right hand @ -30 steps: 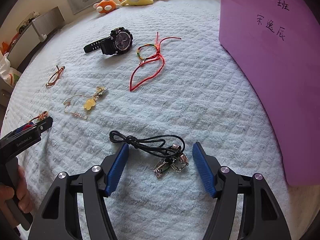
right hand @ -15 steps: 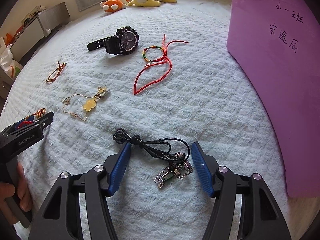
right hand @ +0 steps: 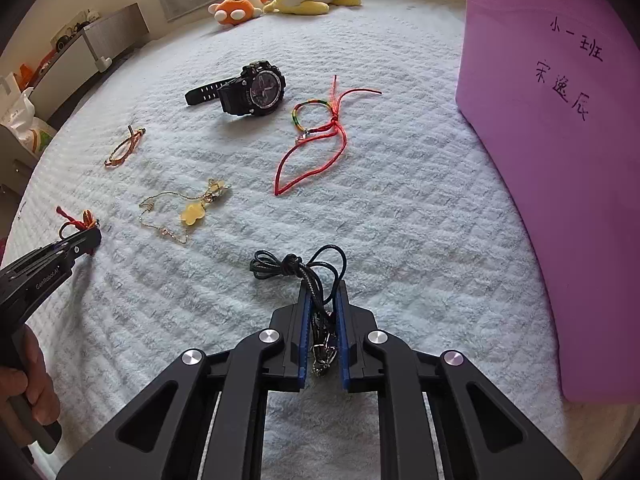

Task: Organize jewelry
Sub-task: 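Grasp the black cord necklace with the right tool while the left tool grasps the red-string heart bracelet, then lift both held pieces and carry them over the pink tub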

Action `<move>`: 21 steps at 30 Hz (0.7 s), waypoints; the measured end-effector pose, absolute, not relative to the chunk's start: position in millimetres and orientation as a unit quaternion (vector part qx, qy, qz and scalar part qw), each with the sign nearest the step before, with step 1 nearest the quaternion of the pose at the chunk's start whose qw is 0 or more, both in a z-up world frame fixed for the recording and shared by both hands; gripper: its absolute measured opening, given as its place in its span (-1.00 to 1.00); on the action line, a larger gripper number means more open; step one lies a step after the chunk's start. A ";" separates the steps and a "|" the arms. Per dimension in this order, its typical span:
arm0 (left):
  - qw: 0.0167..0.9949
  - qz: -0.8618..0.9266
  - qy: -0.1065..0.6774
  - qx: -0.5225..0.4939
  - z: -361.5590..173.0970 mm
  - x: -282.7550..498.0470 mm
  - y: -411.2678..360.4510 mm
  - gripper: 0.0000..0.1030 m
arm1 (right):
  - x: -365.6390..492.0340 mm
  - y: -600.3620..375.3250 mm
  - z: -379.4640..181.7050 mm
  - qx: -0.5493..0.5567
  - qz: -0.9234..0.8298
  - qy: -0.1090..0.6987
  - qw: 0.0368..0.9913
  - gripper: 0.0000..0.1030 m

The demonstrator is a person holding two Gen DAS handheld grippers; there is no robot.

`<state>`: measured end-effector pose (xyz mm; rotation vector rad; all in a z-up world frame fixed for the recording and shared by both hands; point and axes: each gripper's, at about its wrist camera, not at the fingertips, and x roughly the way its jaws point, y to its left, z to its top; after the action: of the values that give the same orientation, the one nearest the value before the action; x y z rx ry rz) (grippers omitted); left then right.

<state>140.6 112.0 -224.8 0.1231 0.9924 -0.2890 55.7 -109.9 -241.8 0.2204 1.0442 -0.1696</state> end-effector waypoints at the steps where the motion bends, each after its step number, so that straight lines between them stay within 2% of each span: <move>1: 0.868 -0.139 0.474 0.057 -222.0 140.0 111.5 -0.88 | 54.6 -109.2 -239.5 0.105 -0.079 0.497 0.858 -0.79; 12: 0.867 -0.164 0.465 0.063 -175.4 120.4 114.4 -0.89 | 33.1 -99.3 -196.6 0.119 -0.074 0.494 0.858 -0.80; 21: 0.868 -0.177 0.455 0.089 -99.9 97.1 131.8 -0.89 | 11.8 -80.3 -123.9 0.152 -0.058 0.497 0.852 -0.80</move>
<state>97.1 131.8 -99.9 0.1866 0.9517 -0.3704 11.8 -80.3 -123.9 0.3206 1.0456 -0.1226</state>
